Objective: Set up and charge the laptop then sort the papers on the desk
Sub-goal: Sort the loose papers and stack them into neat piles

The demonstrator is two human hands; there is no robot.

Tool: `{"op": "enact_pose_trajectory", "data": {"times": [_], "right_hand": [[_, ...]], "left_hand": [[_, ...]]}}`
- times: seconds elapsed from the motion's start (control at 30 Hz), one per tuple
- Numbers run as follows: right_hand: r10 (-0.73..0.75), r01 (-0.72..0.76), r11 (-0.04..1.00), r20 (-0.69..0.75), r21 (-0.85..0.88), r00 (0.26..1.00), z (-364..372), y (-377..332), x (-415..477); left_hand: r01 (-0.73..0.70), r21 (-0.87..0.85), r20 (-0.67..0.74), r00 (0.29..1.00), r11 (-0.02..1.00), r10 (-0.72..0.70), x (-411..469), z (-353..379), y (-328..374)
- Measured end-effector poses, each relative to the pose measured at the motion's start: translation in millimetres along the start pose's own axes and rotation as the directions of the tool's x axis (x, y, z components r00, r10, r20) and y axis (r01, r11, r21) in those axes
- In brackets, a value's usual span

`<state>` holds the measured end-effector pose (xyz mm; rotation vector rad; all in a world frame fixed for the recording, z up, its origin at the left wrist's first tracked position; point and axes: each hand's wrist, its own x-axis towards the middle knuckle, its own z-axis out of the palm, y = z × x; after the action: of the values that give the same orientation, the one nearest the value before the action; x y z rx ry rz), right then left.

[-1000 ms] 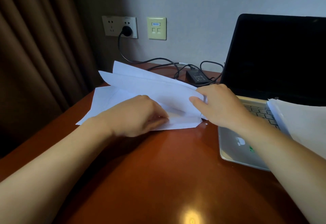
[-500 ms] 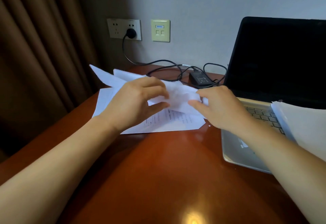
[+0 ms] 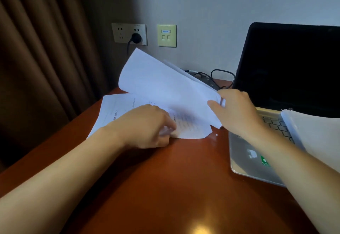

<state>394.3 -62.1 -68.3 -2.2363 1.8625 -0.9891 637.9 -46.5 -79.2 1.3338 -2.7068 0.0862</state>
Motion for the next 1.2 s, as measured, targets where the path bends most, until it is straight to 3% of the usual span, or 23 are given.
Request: {"op": "enact_pose_trajectory", "data": {"times": [0.2, 0.3, 0.43, 0.63, 0.77, 0.87, 0.97, 1.07, 1.2], "right_hand": [[0.068, -0.052, 0.990, -0.127, 0.128, 0.990, -4, 2, 4], [0.107, -0.075, 0.973, -0.142, 0.216, 0.984, -9, 0, 4], [0.122, -0.067, 0.952, -0.169, 0.298, 0.978, -14, -7, 2], [0.131, -0.007, 0.935, -0.329, 0.354, 0.935, -41, -14, -2], [0.227, -0.047, 0.886, -0.343, 0.461, 0.911, -58, -7, -5], [0.282, -0.092, 0.841, -0.287, 0.533, 0.916, -55, -11, -18], [0.305, -0.144, 0.818, -0.208, 0.557, 0.929, -42, -13, -33], [0.262, -0.138, 0.817, -0.148, 0.559, 0.954, -30, -14, -49], [0.163, -0.104, 0.822, -0.056, 0.561, 0.985, -31, -17, -65]], "left_hand": [[0.274, -0.078, -0.086, 0.956, 0.958, -0.281, 4, 2, -7], [0.398, -0.336, -0.153, 0.871, 0.853, -0.467, 2, -2, -23], [0.412, -0.660, -0.127, 0.763, 0.629, -0.633, 0, -9, -28], [0.408, -0.770, -0.078, 0.703, 0.491, -0.707, -10, -34, -37], [0.284, -0.919, -0.046, 0.613, 0.275, -0.789, -19, -53, -34], [0.112, -0.986, -0.026, 0.616, 0.120, -0.788, -8, -62, -12], [-0.014, -0.999, 0.013, 0.667, -0.029, -0.745, 16, -69, 21], [-0.045, -0.984, 0.088, 0.709, -0.170, -0.700, 42, -70, 54], [-0.001, -0.969, 0.173, 0.714, -0.248, -0.678, 70, -58, 84]]}}
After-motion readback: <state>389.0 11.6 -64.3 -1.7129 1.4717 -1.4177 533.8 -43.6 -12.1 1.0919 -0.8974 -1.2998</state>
